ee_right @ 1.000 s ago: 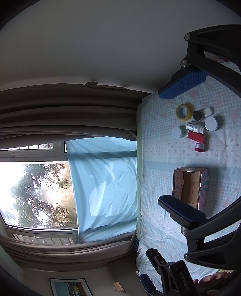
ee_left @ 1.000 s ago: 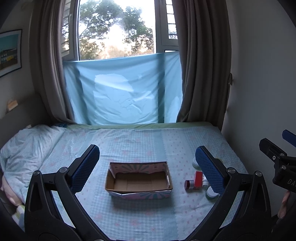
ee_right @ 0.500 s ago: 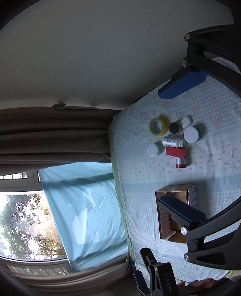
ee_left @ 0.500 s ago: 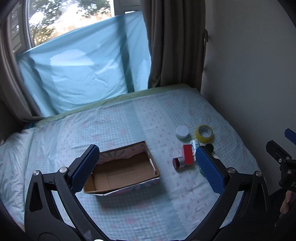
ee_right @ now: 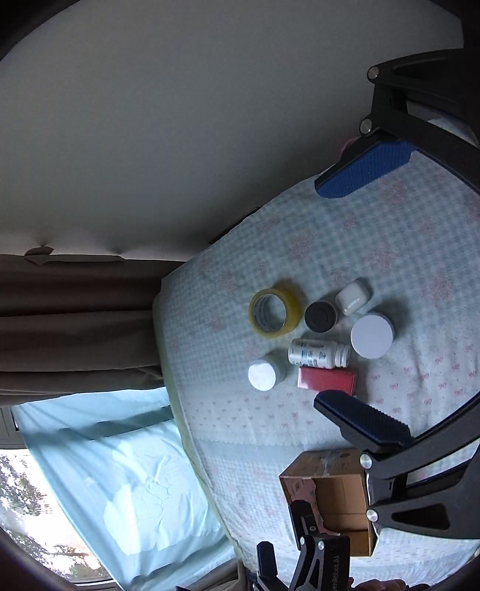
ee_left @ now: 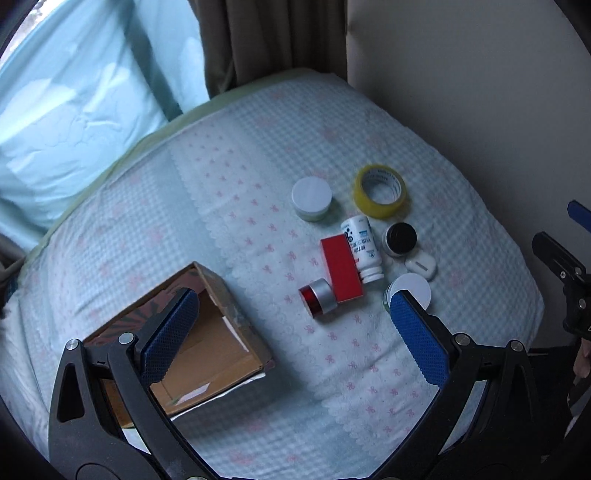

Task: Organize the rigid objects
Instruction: 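Grasp the red box with the left tool while the right tool grasps the black-lidded jar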

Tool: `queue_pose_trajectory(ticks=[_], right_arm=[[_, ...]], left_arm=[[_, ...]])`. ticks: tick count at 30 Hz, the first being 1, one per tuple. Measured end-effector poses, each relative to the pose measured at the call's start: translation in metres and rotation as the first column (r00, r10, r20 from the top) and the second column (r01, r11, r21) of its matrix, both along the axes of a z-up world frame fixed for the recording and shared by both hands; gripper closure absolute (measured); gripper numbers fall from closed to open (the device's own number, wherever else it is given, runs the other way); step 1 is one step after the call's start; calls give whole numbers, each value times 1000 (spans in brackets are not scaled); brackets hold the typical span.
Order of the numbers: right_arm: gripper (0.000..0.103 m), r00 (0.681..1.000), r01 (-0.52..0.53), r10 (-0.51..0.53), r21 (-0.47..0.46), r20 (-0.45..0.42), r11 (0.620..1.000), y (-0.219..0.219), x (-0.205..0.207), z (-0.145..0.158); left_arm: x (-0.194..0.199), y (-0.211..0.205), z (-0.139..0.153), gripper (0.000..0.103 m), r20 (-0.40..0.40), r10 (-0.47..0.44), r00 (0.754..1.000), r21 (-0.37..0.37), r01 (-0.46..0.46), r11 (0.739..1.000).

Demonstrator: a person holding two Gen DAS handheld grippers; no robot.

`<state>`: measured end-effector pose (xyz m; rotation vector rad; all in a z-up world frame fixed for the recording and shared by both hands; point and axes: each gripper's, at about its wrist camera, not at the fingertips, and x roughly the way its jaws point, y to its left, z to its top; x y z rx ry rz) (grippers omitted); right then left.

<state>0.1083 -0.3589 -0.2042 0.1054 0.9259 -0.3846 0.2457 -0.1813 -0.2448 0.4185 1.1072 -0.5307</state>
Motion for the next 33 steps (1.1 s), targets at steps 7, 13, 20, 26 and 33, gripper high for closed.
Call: queue_pose_trajectory(ticks=[7,13,20,26,33], right_arm=[[0,975,-176,174,-6,-141,984,-28,50,-76],[0,913,-331,327,25,-242,943,-35,86,-143],[0,867,-405,403,56,-292,913,-36,108,-185],[5,835,-455,452,68,-313,888,-32,118,-205],[21,796,-507,503,84,-337,858,-22,133,-225]], left_arm=[[30,-53,-95,0,-191,-47,980,91,65,994],[46,-79,-169,1,-290,-20,957,195,80,977],[55,-84,-206,1,-354,10,935,240,81,968],[60,-86,-226,5,-395,35,918,246,70,967],[67,-93,-252,17,-450,42,892,236,73,969]])
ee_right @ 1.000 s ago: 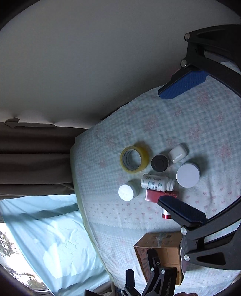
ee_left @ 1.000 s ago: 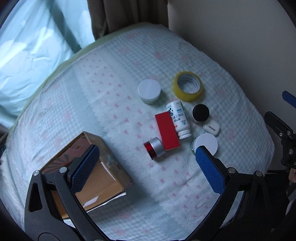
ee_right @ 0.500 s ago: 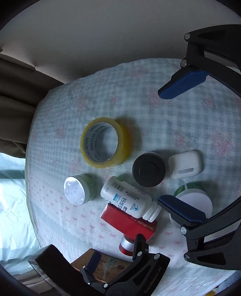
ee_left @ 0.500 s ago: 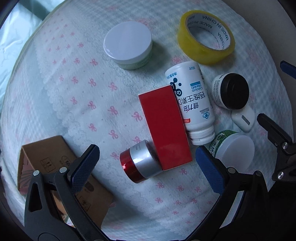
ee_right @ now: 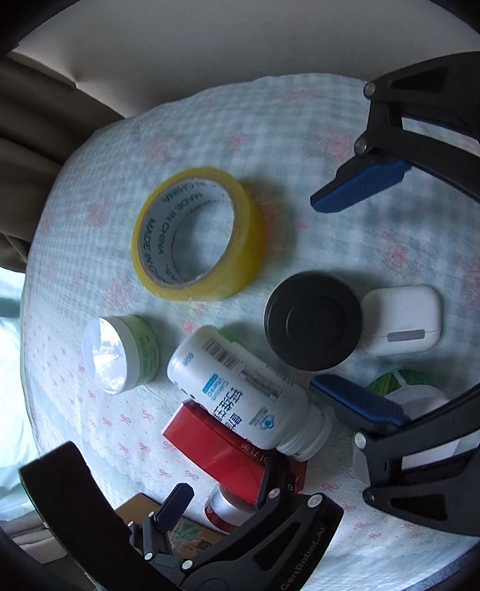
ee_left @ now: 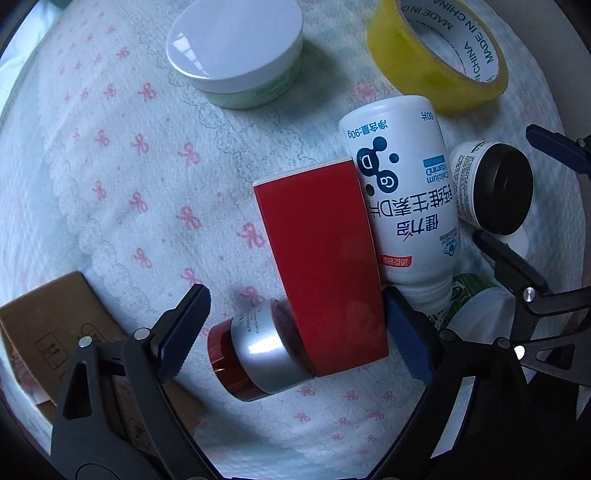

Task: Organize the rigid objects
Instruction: 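Grasp the red box with the left tool while the right tool grasps the black-lidded jar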

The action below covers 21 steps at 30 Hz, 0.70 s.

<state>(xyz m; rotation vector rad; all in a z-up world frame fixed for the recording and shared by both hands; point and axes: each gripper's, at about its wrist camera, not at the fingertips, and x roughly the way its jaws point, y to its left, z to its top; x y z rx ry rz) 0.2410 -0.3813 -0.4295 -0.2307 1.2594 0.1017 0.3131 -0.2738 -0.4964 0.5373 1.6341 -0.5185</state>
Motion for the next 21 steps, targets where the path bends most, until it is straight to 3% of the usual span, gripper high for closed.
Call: queue_pose_trajectory(ticks=[4,11,13,21], right_arm=[[28,999,-32,32,2,-11,1000,7,7,-6],[36,999,-41,41,17,-23,999,3,18,-13],[47,997,-58,60,52,-41,997,3,20,-14],[49,998,-50,52,54,-40,997,4,23,-15]], left_arm=[[5,-9,-18,32,-43,12,999,-9,-13,1000],[9,-23,-34,46,-65,14,998,-7,-14,1000],[11,-28,-31,58,-75,16,997,-24,-18,1000],[21,4,-18,60,-81,65,995,-64,-70,995]])
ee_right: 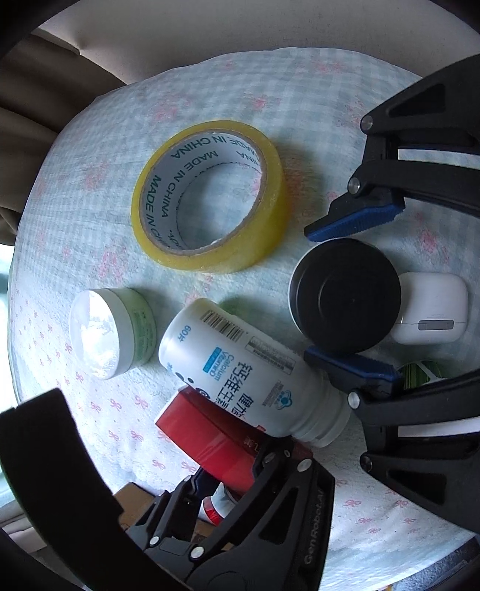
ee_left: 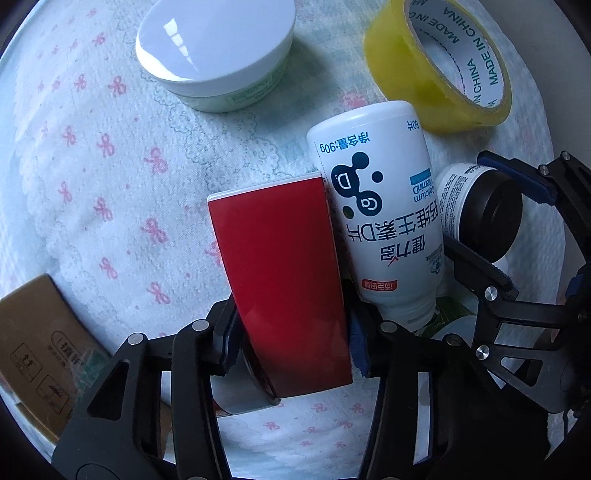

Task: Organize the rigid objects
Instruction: 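Grasp the red box with the left tool while the right tool grasps the black-lidded jar, then carry both items into the cardboard box and open both tools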

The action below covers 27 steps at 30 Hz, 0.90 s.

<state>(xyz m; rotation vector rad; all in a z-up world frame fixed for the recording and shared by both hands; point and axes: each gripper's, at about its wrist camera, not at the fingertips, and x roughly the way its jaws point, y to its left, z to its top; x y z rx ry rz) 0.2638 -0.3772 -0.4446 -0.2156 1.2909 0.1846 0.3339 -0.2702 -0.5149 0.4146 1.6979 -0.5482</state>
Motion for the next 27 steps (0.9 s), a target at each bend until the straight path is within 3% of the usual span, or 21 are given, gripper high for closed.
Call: queue_pose_trajectory(ticks=[19,27], right_arm=[[50,988,149,-150,47,30,988,-10,-26,32],[50,966,244,-248,62,67,968,-18,-42,76]], left_arm=[[-1,36,63,65,74,65,995,-84,-59,995],[-19,54,125,65,142,106,984,-160,-83,984]])
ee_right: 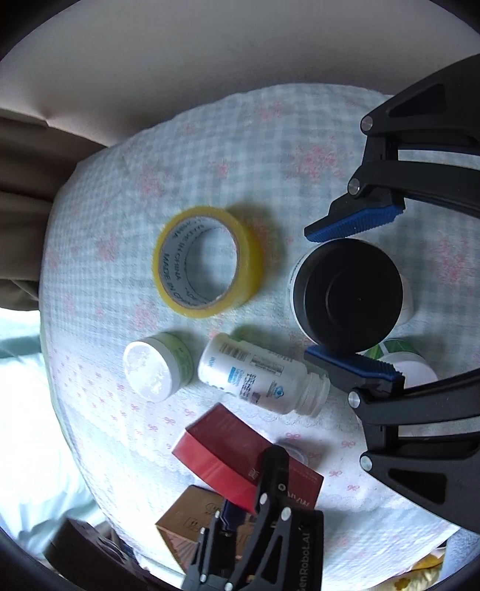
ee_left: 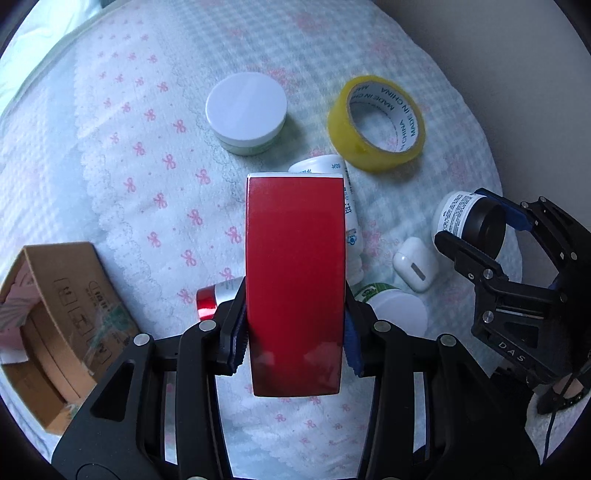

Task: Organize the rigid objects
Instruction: 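Carry both items into the cardboard box and open both tools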

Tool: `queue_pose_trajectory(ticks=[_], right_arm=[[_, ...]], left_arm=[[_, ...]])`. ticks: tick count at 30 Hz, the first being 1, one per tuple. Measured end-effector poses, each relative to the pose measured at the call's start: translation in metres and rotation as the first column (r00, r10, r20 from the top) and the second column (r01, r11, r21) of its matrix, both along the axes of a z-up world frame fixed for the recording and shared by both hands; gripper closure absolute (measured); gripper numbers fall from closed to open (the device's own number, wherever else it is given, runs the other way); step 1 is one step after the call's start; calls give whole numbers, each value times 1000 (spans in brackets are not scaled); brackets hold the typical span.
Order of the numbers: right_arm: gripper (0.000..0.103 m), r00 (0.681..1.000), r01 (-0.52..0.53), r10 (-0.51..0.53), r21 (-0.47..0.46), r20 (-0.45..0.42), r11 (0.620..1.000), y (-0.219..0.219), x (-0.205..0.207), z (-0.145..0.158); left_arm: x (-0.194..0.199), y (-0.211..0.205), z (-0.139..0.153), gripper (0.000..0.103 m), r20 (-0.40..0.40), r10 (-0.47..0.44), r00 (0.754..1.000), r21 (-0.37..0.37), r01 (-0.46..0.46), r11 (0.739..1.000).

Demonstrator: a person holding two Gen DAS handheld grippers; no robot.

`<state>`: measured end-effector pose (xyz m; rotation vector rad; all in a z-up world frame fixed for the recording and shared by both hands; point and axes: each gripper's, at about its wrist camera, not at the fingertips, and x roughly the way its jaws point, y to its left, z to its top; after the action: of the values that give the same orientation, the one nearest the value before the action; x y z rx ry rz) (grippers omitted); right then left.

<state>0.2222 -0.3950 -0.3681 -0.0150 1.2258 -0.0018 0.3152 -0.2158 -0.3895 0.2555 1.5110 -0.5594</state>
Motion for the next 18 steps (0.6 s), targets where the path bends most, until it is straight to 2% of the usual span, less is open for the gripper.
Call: queue_pose_trajectory(ticks=[5,10,14,18], right_arm=[[50,998,38,-38,-10,45,999,3,-13,52],[50,996,2,2,-44,86,999,26,-17,113],[50,993,-59,62,-34,102,998,57,-8,153],[50,984,-131,133,-25,120,991,104,-1,178]], left_arm=[[-28,15,59,65,63,49,997,-73,-44,996],[-39,46,122,65,108,129,986,-149,-113,982],[-44,85,163,65,159,213,964,-184,-183,966],[-47,139,190,65,198,296,934,-199,-258,945]])
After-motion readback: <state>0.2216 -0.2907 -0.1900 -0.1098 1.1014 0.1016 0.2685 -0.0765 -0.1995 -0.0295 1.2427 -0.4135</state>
